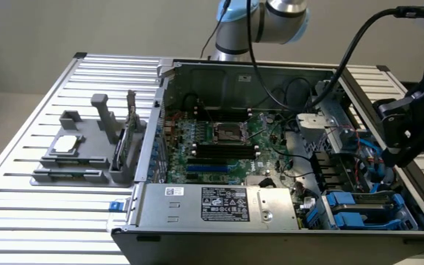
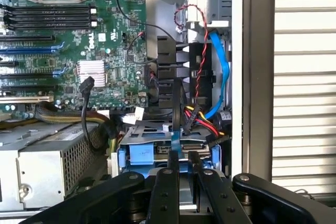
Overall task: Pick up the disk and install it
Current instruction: 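Insert the first disk wire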
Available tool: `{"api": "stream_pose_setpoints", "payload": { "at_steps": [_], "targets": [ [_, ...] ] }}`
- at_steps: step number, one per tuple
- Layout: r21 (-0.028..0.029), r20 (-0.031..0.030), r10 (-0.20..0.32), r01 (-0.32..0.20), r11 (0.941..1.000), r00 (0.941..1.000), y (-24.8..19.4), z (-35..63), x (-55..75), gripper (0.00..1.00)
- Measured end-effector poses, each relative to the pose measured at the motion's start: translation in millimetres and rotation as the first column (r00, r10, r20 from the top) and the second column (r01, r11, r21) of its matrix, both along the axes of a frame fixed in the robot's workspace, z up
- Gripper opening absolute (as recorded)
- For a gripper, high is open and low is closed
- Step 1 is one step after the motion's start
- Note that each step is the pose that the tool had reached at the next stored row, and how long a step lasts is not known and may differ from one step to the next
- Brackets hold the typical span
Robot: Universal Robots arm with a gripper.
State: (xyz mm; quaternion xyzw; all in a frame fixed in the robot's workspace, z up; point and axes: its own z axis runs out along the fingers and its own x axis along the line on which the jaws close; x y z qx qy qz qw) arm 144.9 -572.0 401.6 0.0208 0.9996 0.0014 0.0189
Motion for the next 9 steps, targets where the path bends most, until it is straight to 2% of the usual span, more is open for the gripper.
{"api": "stream_pose_setpoints", "payload": {
  "at_steps": [6, 9],
  "targets": [
    [-0.0042, 0.0, -0.007, 0.007, 1.0, 1.0, 4.2, 2.6, 14.3, 0.22],
    [-0.0081, 0.0001, -0.019, 0.019, 0.9998, 0.9998, 4.7, 2.1, 19.9, 0.22]
  ]
}}
